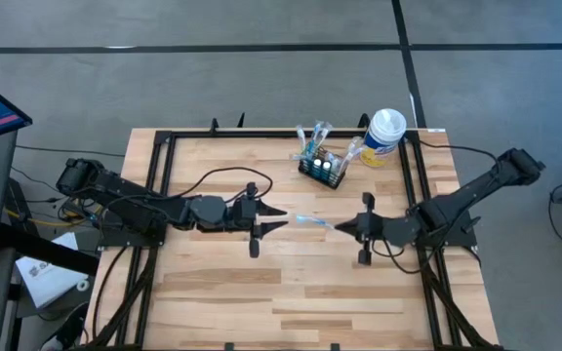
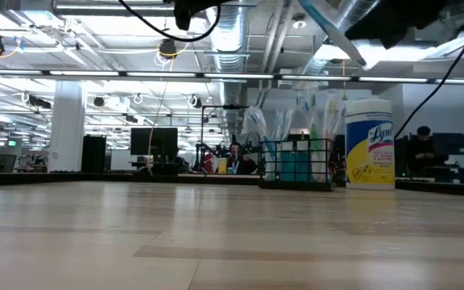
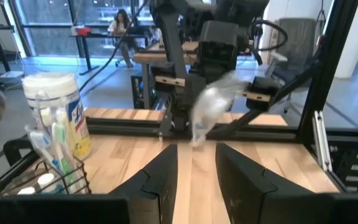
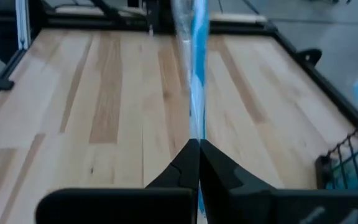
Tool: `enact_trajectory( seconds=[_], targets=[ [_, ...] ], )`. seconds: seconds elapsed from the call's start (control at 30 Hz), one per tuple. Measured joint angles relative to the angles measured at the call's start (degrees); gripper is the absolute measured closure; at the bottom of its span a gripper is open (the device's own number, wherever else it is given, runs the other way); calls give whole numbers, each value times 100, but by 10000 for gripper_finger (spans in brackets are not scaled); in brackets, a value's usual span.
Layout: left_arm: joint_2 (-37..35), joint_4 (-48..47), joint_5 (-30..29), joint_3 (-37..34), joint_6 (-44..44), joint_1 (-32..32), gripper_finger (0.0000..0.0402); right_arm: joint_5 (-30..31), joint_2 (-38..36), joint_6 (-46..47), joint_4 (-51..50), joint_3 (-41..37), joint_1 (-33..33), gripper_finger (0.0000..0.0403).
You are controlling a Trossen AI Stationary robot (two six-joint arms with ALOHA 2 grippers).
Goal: Pick & Place toothbrushing station
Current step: Put the blue toothbrush into the mesh organizer
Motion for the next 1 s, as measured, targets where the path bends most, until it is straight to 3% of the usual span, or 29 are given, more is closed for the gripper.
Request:
enact_trajectory(
  seconds=[0.27,0.4,0.77,1.0],
  targets=[
    [93,473,2,0,183,2,297,-22,0,-641,766,0,-246,402],
    [428,1238,94,-2,395,86,297,-280,10,-903,1138,2,-381,402],
    [1147,2908,1062,-3,486,537,297,-359,38,-1022,1239,4,-478,403],
    [1277,3170,1256,0,521,608,288,-467,37,-1154,1454,4,-489,403]
  ],
)
